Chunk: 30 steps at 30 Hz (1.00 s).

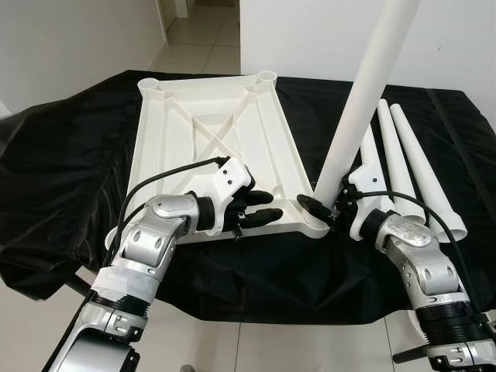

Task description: Building children table

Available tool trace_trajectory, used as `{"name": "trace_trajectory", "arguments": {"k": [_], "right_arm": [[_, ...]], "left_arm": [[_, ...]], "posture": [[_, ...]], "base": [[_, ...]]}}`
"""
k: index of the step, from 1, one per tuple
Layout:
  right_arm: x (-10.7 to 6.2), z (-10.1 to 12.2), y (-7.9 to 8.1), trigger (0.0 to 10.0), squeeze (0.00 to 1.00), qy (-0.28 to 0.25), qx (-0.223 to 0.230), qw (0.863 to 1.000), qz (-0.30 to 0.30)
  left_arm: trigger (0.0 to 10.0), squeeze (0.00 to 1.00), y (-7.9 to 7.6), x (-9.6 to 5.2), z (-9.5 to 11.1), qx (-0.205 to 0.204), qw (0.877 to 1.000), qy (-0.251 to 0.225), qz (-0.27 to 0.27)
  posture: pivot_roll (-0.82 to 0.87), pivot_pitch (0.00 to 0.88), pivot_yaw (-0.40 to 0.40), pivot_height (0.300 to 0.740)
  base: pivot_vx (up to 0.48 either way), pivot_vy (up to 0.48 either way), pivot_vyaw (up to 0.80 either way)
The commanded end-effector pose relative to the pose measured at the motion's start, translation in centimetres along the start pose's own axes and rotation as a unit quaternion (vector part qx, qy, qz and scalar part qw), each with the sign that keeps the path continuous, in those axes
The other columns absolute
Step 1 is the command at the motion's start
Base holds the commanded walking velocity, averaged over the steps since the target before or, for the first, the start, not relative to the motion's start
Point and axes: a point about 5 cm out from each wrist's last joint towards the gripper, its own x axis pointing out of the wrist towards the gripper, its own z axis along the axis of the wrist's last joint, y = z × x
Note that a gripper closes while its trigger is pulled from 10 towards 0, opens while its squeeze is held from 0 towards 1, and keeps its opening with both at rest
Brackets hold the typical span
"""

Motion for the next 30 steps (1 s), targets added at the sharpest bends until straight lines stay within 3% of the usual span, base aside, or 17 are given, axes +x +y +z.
{"name": "trace_trajectory", "arguments": {"k": [1,6,11,18,20,21,24,30], "right_arm": [[0.1,-1.3,0.8,0.0,0.00,0.023,0.014,1.000,0.004],[0.0,-2.7,1.4,0.0,0.00,0.047,0.027,0.998,-0.030],[0.0,-4.6,2.6,0.0,0.00,0.077,0.038,0.991,-0.107],[0.1,-4.9,2.8,0.0,0.00,0.095,0.035,0.981,-0.168],[-0.1,-5.4,2.9,0.0,0.00,0.115,0.050,0.964,-0.236],[-0.1,-5.4,2.9,0.0,0.00,0.115,0.050,0.964,-0.236],[-0.3,-6.0,3.6,0.0,0.00,0.139,0.078,0.939,-0.306],[-0.2,-6.7,4.7,0.0,0.00,0.166,0.105,0.924,-0.327]], "left_arm": [[10.0,0.00,0.1,-0.1,-0.4,-0.005,0.999,0.010,0.032],[10.0,0.00,0.2,-0.2,-0.5,-0.006,0.999,0.011,0.034],[10.0,0.00,0.1,-0.3,-0.6,-0.008,0.999,0.012,0.036],[10.0,0.00,0.2,-0.4,-0.6,-0.009,0.999,0.013,0.036],[10.0,0.00,0.2,-0.3,-0.6,-0.009,0.999,0.013,0.036],[10.0,0.00,0.2,-0.3,-0.6,-0.009,0.999,0.013,0.036],[10.0,0.00,0.2,-0.4,-0.7,-0.010,0.999,0.014,0.036],[10.0,0.00,0.2,-0.4,-0.7,-0.011,0.999,0.015,0.035]], "posture": [[-0.09,0.102,0.063,0.740],[-0.09,0.101,0.060,0.740],[-0.10,0.103,0.060,0.740],[-0.10,0.103,0.060,0.740],[-0.10,0.106,0.061,0.740],[-0.10,0.106,0.061,0.740],[-0.10,0.109,0.062,0.740],[-0.10,0.114,0.067,0.740]], "base": [[0.000,0.000,0.00],[0.000,0.000,0.00],[0.000,0.000,0.00],[0.000,0.000,0.00],[0.000,0.000,0.00],[0.000,0.000,0.00],[0.000,0.000,0.00],[0.000,0.000,0.00]]}}
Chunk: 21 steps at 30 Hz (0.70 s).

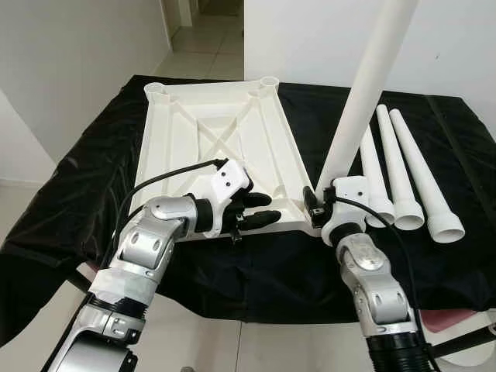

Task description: Building children table

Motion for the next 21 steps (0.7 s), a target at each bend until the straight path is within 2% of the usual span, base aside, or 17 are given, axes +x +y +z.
{"name": "trace_trajectory", "arguments": {"k": [1,7,12,16,18,21], "right_arm": [[-1.2,-5.2,-0.5,0.0,0.00,0.142,-0.005,0.989,-0.029],[-1.3,-5.5,-0.3,0.0,0.00,0.167,0.001,0.985,-0.053],[-1.7,-5.8,-0.5,0.0,0.00,0.174,0.012,0.975,-0.138],[-2.0,-5.8,-0.3,0.0,0.00,0.171,0.012,0.972,-0.161],[-2.3,-6.0,0.3,0.0,0.00,0.170,0.036,0.966,-0.190],[-2.1,-5.9,0.6,0.0,0.00,0.160,0.056,0.965,-0.202]], "left_arm": [[10.0,0.00,0.2,-0.2,-0.4,-0.007,0.999,0.009,0.034],[10.0,0.00,0.2,-0.2,-0.4,-0.008,0.999,0.010,0.033],[10.0,0.00,0.2,-0.2,-0.5,-0.008,0.999,0.010,0.033],[10.0,0.00,0.2,-0.2,-0.5,-0.008,0.999,0.010,0.034],[10.0,0.00,0.2,-0.2,-0.5,-0.008,0.999,0.011,0.035],[10.0,0.00,0.3,-0.3,-0.5,-0.008,0.999,0.012,0.036]], "posture": [[-0.10,0.114,0.067,0.740],[-0.10,0.115,0.068,0.740],[-0.10,0.115,0.068,0.740],[-0.10,0.115,0.068,0.740],[-0.09,0.118,0.066,0.740],[-0.09,0.118,0.066,0.740]], "base": [[0.000,0.000,0.00],[0.000,0.000,0.00],[0.000,0.000,0.00],[0.000,0.000,0.00],[0.000,0.000,0.00],[0.000,0.000,0.00]]}}
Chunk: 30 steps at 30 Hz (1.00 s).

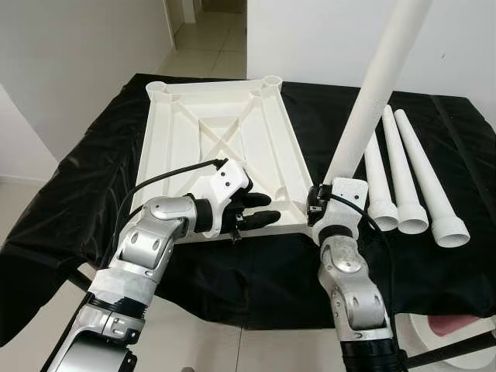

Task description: Building children table

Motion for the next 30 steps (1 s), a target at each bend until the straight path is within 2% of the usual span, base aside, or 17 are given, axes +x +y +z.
{"name": "trace_trajectory", "arguments": {"k": [1,2,3,4,6,7,8,9,12,13,14,18,25,30], "right_arm": [[-0.9,-6.0,-1.8,0.0,0.00,0.140,-0.013,0.988,-0.061],[-0.8,-5.9,-1.7,0.0,0.00,0.136,-0.014,0.989,-0.057],[-0.7,-5.6,-1.6,8.2,0.00,0.131,-0.017,0.990,-0.051],[-0.6,-5.4,-1.5,10.0,0.00,0.124,-0.020,0.991,-0.046],[-0.5,-5.3,-1.5,10.0,0.00,0.120,-0.022,0.991,-0.045],[-0.5,-5.2,-1.4,10.0,0.87,0.117,-0.023,0.992,-0.042],[-0.5,-5.2,-1.4,10.0,0.87,0.117,-0.023,0.992,-0.042],[-0.3,-4.9,-1.3,10.0,1.00,0.110,-0.018,0.993,-0.032],[-0.2,-4.5,-1.0,10.0,1.00,0.101,-0.008,0.995,-0.017],[-0.1,-4.0,-0.7,10.0,0.42,0.086,0.000,0.996,-0.001],[0.0,-3.5,-0.3,10.0,0.00,0.072,0.010,0.997,0.019],[0.2,-2.3,0.1,10.0,0.00,0.036,0.017,0.998,0.056],[0.2,-1.6,0.3,10.0,0.00,0.007,0.014,0.997,0.080],[0.2,-0.2,0.2,10.0,0.00,-0.041,0.008,0.993,0.106]], "left_arm": [[10.0,0.00,0.3,-0.3,-0.5,-0.006,0.999,0.011,0.036],[10.0,0.00,0.3,-0.3,-0.5,-0.006,0.999,0.011,0.036],[10.0,0.00,0.3,-0.3,-0.4,-0.006,0.999,0.011,0.036],[10.0,0.00,0.3,-0.3,-0.4,-0.006,0.999,0.011,0.036],[10.0,0.00,0.3,-0.3,-0.4,-0.006,0.999,0.011,0.036],[10.0,0.00,0.3,-0.3,-0.4,-0.006,0.999,0.011,0.036],[10.0,0.00,0.3,-0.3,-0.4,-0.006,0.999,0.011,0.036],[10.0,0.00,0.3,-0.2,-0.4,-0.006,0.999,0.011,0.036],[10.0,0.00,0.3,-0.2,-0.4,-0.006,0.999,0.011,0.036],[10.0,0.00,0.3,-0.2,-0.4,-0.006,0.999,0.011,0.036],[10.0,0.00,0.3,-0.2,-0.4,-0.006,0.999,0.011,0.036],[10.0,0.00,0.3,-0.3,-0.4,-0.005,0.999,0.011,0.036],[10.0,0.00,0.3,-0.3,-0.4,-0.005,0.999,0.010,0.037],[10.0,0.00,0.3,-0.3,-0.4,-0.005,0.999,0.010,0.037]], "posture": [[-0.09,0.118,0.066,0.740],[-0.09,0.119,0.069,0.740],[-0.09,0.119,0.069,0.740],[-0.09,0.119,0.069,0.740],[-0.09,0.119,0.069,0.740],[-0.09,0.118,0.069,0.740],[-0.09,0.118,0.069,0.740],[-0.09,0.119,0.069,0.740],[-0.09,0.119,0.069,0.740],[-0.09,0.119,0.069,0.740],[-0.09,0.119,0.069,0.740],[-0.09,0.118,0.069,0.740],[-0.09,0.117,0.069,0.740],[-0.09,0.117,0.069,0.740]], "base": [[0.000,0.000,0.00],[0.000,0.000,0.00],[0.000,0.000,0.00],[0.000,0.000,0.00],[0.000,0.000,0.00],[0.000,0.000,0.00],[0.000,0.000,0.00],[0.000,0.000,0.00],[0.000,0.000,0.00],[0.000,0.000,0.00],[0.000,0.000,0.00],[0.000,0.000,0.00],[0.000,0.000,0.00],[0.000,0.000,0.00]]}}
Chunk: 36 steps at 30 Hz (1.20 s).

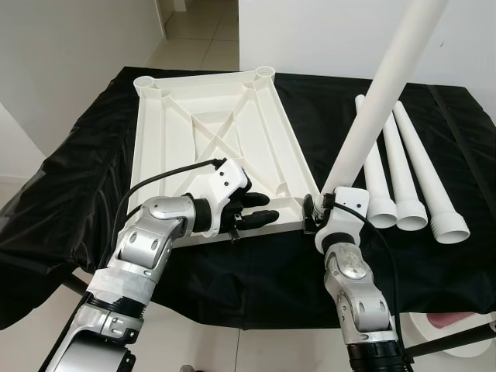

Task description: Building children table

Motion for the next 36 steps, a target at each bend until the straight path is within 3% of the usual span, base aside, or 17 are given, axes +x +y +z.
{"name": "trace_trajectory", "arguments": {"k": [1,6,7,8,9,10,11,14,15,28,36], "right_arm": [[-0.1,0.3,0.3,10.0,0.00,-0.011,0.004,1.000,0.014],[0.0,0.5,-0.1,10.0,0.00,-0.018,-0.001,1.000,0.005],[0.1,0.6,-0.3,10.0,0.51,-0.022,-0.003,1.000,0.000],[0.1,0.6,-0.3,10.0,0.51,-0.022,-0.003,1.000,0.000],[0.1,0.7,-0.4,10.0,0.93,-0.025,-0.001,1.000,-0.002],[0.1,0.7,-0.4,10.0,0.93,-0.025,-0.001,1.000,-0.002],[0.2,0.8,-0.4,10.0,0.67,-0.028,0.000,1.000,-0.003],[0.2,1.1,-0.6,10.0,0.67,-0.039,0.002,0.999,0.000],[0.3,1.6,-0.7,10.0,0.00,-0.049,0.003,0.999,0.007],[0.4,3.4,-1.0,10.0,0.00,-0.082,-0.019,0.995,0.055],[-0.1,3.6,-3.0,10.0,0.00,-0.063,-0.043,0.992,0.104]], "left_arm": [[10.0,0.00,0.2,-0.1,-0.3,-0.005,0.999,0.007,0.036],[10.0,0.00,0.3,-0.1,-0.3,-0.004,0.999,0.007,0.036],[10.0,0.00,0.3,-0.1,-0.3,-0.004,0.999,0.007,0.036],[10.0,0.00,0.3,-0.1,-0.3,-0.004,0.999,0.007,0.036],[10.0,0.00,0.3,-0.1,-0.3,-0.004,0.999,0.007,0.036],[10.0,0.00,0.3,-0.1,-0.3,-0.004,0.999,0.007,0.036],[10.0,0.00,0.3,-0.1,-0.3,-0.005,0.999,0.007,0.036],[10.0,0.00,0.3,-0.1,-0.3,-0.004,0.999,0.008,0.035],[10.0,0.00,0.3,-0.1,-0.3,-0.004,0.999,0.008,0.035],[10.0,0.00,0.3,-0.1,-0.3,-0.004,0.999,0.008,0.035],[10.0,0.00,0.3,-0.1,-0.1,-0.006,0.999,0.003,0.036]], "posture": [[-0.09,0.117,0.069,0.740],[-0.09,0.117,0.069,0.740],[-0.09,0.118,0.070,0.740],[-0.09,0.118,0.070,0.740],[-0.09,0.118,0.070,0.740],[-0.09,0.118,0.070,0.740],[-0.09,0.118,0.070,0.740],[-0.09,0.118,0.070,0.740],[-0.09,0.117,0.071,0.740],[-0.10,0.118,0.071,0.740],[-0.10,0.117,0.069,0.740]], "base": [[0.000,0.000,0.00],[0.000,0.000,0.00],[0.000,0.000,0.00],[0.000,0.000,0.00],[0.000,0.000,0.00],[0.000,0.000,0.00],[0.000,0.000,0.00],[0.000,0.000,0.00],[0.000,0.000,0.00],[0.000,0.000,0.00],[0.000,0.000,0.00]]}}
